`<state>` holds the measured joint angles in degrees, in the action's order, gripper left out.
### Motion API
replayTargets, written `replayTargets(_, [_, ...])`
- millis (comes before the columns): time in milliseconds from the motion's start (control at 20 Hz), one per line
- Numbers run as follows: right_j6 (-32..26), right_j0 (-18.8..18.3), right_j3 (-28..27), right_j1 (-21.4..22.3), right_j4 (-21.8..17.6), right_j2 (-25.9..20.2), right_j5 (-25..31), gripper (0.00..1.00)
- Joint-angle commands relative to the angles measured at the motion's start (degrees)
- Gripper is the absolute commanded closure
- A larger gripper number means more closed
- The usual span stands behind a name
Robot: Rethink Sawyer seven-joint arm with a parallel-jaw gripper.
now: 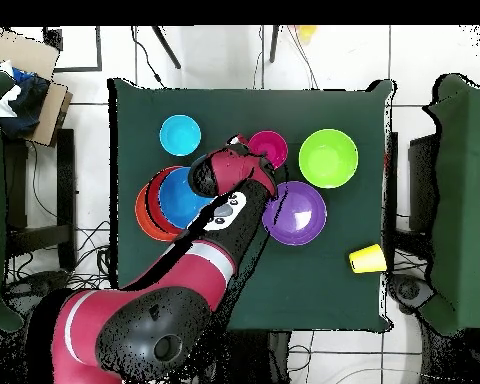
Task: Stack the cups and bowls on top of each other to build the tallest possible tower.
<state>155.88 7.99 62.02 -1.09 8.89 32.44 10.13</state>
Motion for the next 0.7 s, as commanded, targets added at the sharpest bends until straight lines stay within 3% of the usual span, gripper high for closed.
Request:
replayTargets(50, [0.8, -1.5, 1.1, -0.9, -1.7, -8.7, -0.4, 0.0])
replayTargets(550, [0.8, -1.7, 0.9, -0.9, -1.6, -8.8, -0.3, 0.0])
replayTargets(600, [0.7, -1.7, 0.9, -0.9, -1.6, -8.8, -0.2, 1.0])
replayTargets(700, [0.8, -1.7, 0.9, -0.9, -1.6, -8.8, -0.3, 1.0])
